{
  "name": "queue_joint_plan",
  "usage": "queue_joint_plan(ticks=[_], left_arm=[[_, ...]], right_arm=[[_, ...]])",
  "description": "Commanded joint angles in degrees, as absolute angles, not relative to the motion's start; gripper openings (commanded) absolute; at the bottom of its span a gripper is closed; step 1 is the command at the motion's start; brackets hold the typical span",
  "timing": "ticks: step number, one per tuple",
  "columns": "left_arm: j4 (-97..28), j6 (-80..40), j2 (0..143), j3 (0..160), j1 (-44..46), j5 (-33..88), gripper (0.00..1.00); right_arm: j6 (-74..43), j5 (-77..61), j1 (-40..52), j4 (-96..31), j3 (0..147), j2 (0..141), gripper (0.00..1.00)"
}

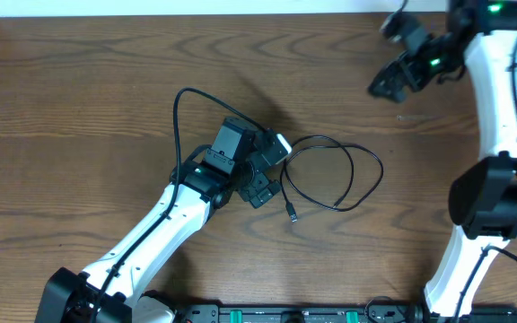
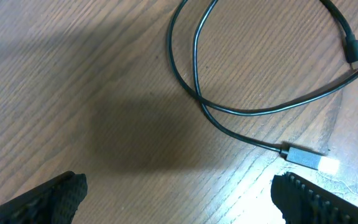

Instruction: Untangle cables

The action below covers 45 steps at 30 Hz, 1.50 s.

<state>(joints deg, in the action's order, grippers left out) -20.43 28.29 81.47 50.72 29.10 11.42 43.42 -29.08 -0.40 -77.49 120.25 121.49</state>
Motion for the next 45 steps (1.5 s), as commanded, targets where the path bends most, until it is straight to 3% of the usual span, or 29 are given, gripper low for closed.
queue_joint_plan(ticks=[1, 14, 27, 33, 41, 45], left_arm=[[-20.5, 28.0, 80.8, 51.2, 29.2, 11.1, 1.00], [-20.5, 28.0, 80.8, 51.2, 29.2, 11.1, 1.00], [-20.5, 28.0, 80.8, 51.2, 29.2, 11.1, 1.00], [-20.5, 28.0, 80.8, 51.2, 29.2, 11.1, 1.00], [-20.5, 28.0, 80.8, 51.2, 29.2, 11.1, 1.00], [-20.5, 28.0, 80.8, 51.2, 29.2, 11.1, 1.00]], right_arm=[[53.0, -29.4, 3.6, -76.9, 114.3, 122.1, 0.99], [54.1, -18.0, 14.7, -58.8, 92.7, 122.1, 0.99], [54.0, -15.8, 16.2, -51.4, 84.4, 122.1, 0.95], [53.8, -12.7, 16.2, -49.5, 82.7, 122.1, 0.83], [53.8, -12.7, 16.2, -49.5, 82.7, 122.1, 0.47], [52.8, -12.7, 16.2, -49.4, 82.6, 122.1, 0.38]])
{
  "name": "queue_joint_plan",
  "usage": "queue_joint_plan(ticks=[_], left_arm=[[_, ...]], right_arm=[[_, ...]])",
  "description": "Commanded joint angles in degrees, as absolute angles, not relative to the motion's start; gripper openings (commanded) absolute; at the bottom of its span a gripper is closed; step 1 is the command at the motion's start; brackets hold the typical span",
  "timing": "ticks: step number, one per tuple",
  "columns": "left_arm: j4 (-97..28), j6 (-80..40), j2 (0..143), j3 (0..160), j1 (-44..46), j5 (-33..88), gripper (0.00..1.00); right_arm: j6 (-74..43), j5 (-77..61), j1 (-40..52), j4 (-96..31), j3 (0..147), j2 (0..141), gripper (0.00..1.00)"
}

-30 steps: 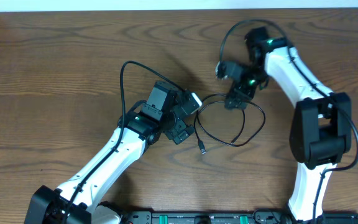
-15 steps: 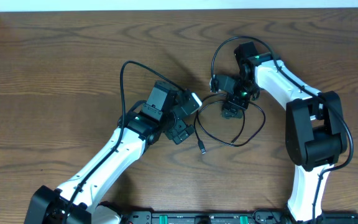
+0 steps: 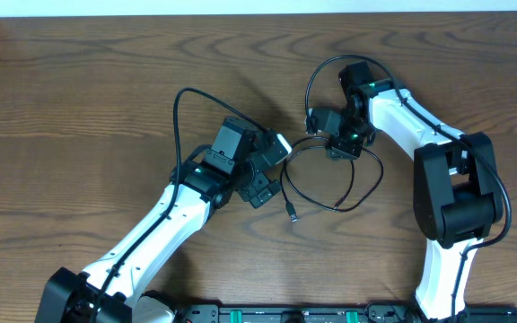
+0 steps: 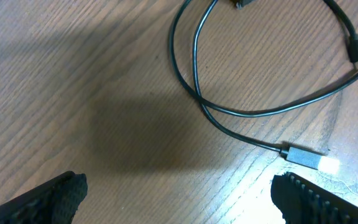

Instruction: Untangle cables

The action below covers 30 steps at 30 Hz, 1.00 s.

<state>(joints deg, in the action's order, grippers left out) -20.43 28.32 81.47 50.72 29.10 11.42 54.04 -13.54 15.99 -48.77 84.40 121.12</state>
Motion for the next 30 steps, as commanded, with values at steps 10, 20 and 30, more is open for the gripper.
queue_joint_plan(ticks=[10, 20, 30], left_arm=[[-20.5, 28.0, 80.8, 51.2, 29.2, 11.1, 1.00], [-20.5, 28.0, 80.8, 51.2, 29.2, 11.1, 1.00], [-20.5, 28.0, 80.8, 51.2, 29.2, 11.1, 1.00]], right_arm=[[52.7, -11.9, 16.2, -48.9, 81.6, 122.1, 0.01], [50.5, -11.2, 15.2, -46.5, 81.7, 122.1, 0.01], [43.5, -9.3, 14.2, -47.1, 88.1, 122.1, 0.01]])
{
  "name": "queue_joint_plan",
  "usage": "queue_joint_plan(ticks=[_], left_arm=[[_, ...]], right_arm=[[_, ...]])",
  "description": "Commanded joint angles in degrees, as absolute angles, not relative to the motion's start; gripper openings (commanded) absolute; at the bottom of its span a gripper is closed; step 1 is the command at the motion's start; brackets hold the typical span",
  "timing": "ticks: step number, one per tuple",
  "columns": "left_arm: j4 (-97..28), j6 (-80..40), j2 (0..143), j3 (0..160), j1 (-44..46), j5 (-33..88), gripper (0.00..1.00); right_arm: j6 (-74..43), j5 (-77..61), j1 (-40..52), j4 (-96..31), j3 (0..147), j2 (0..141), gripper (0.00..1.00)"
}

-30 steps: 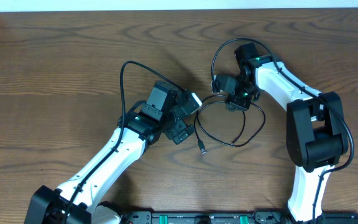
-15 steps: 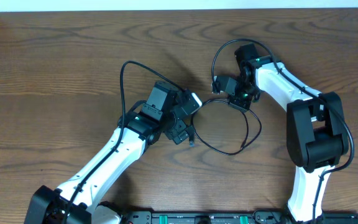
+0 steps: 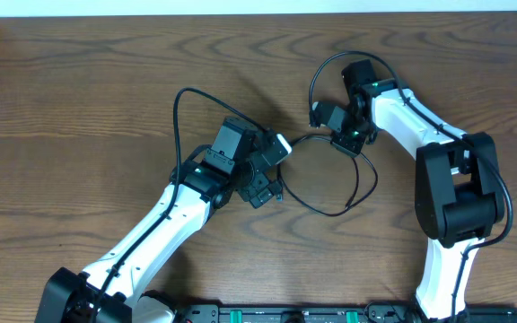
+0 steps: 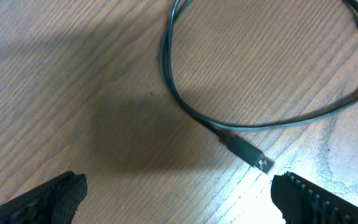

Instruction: Untangle cables

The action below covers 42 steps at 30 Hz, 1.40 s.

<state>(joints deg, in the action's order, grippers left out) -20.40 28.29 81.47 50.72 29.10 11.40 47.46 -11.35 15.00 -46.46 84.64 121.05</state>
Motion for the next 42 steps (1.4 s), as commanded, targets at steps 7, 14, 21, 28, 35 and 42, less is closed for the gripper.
queue_joint_plan(ticks=[7, 14, 21, 28, 35, 42], left_arm=[[-20.5, 28.0, 80.8, 51.2, 29.2, 11.1, 1.00], [-20.5, 28.0, 80.8, 51.2, 29.2, 11.1, 1.00], [-20.5, 28.0, 80.8, 51.2, 29.2, 11.1, 1.00], [-20.5, 28.0, 80.8, 51.2, 29.2, 11.1, 1.00], [-20.5, 28.0, 80.8, 51.2, 29.2, 11.1, 1.00], [-20.5, 28.0, 80.8, 51.2, 29.2, 11.1, 1.00]], right_arm=[[37.9, -8.0, 13.5, -52.5, 98.4, 122.1, 0.01], [30.1, -0.4, 12.7, -59.4, 111.6, 122.1, 0.01], [25.0, 0.1, 10.5, -64.6, 123.1, 122.1, 0.01], [18.5, 0.1, 6.3, -65.6, 131.1, 121.8, 0.01], [15.6, 0.1, -0.1, -65.6, 132.8, 119.8, 0.01], [9.2, 0.1, -9.8, -65.6, 132.8, 118.0, 0.01]])
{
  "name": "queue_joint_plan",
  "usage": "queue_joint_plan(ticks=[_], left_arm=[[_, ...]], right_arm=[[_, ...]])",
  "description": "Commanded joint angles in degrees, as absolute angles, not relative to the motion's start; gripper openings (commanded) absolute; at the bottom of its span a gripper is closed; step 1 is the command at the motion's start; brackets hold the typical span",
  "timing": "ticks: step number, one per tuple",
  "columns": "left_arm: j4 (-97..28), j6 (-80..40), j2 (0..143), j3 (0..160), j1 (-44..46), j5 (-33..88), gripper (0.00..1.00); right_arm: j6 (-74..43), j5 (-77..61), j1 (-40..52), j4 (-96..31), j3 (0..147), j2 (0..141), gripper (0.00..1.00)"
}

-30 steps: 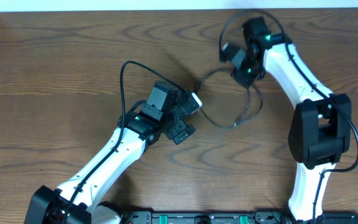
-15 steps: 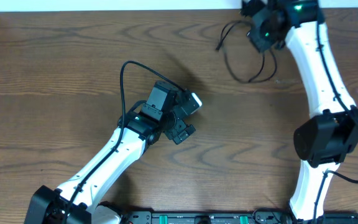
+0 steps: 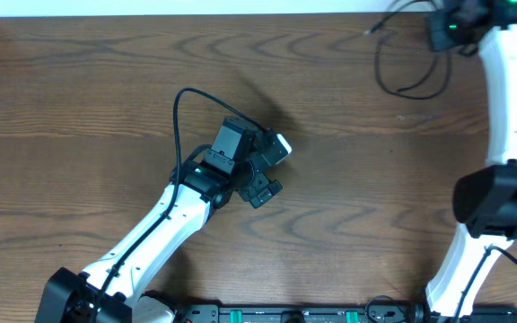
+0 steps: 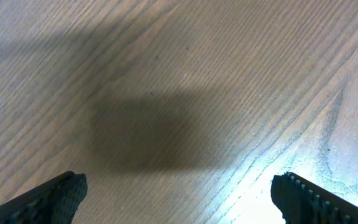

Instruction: Untangle cables

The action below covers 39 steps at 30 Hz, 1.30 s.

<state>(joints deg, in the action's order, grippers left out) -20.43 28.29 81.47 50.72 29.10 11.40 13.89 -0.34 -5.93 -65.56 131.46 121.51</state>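
Observation:
One thin black cable point(image 3: 386, 65) dangles in a loop at the far right of the table, its free end point(image 3: 371, 30) pointing left. It hangs from my right gripper point(image 3: 444, 31), which is shut on it near the back edge. In the middle of the table my left gripper point(image 3: 271, 174) stands open, well away from the cable. The left wrist view shows only bare wood between its two dark fingertips point(image 4: 64, 193), and the left gripper point(image 4: 179, 199) holds nothing.
The left arm's own black lead point(image 3: 178, 117) arches up behind its wrist. A black rail with green parts point(image 3: 285, 315) runs along the front edge. The right arm's white links point(image 3: 510, 108) stand along the right side of the wooden table point(image 3: 79, 99).
My right gripper has gone from the table's middle to the far right corner with the black cable. The cable and its plug are gone from the left wrist view. My left arm stayed put.
First the cable lay looped to the right of my open left gripper, with the right arm at the far right. Then the right gripper was down on the loop's upper part. Then the loop was drawn out and shifted. Now it hangs at the far right corner.

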Motion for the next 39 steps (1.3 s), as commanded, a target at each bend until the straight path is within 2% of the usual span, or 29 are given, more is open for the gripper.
queue_joint_plan(ticks=[1, 8, 18, 36, 37, 39], left_arm=[[-20.5, 28.0, 80.8, 51.2, 29.2, 11.1, 1.00], [-20.5, 28.0, 80.8, 51.2, 29.2, 11.1, 1.00], [-20.5, 28.0, 80.8, 51.2, 29.2, 11.1, 1.00], [-20.5, 28.0, 80.8, 51.2, 29.2, 11.1, 1.00], [-20.5, 28.0, 80.8, 51.2, 29.2, 11.1, 1.00], [-20.5, 28.0, 80.8, 51.2, 29.2, 11.1, 1.00]], right_arm=[[8.2, 0.1, -11.5, -65.6, 132.8, 117.7, 0.01], [2.3, 0.0, -22.5, -65.6, 132.8, 117.2, 0.01], [2.1, -0.6, -36.9, -65.6, 132.7, 117.2, 0.01], [-0.4, -4.4, -48.2, -68.4, 132.7, 117.2, 0.01], [-0.4, -4.8, -48.3, -68.4, 132.7, 117.2, 0.04], [-0.4, -4.9, -48.3, -68.4, 132.7, 117.2, 0.18]])
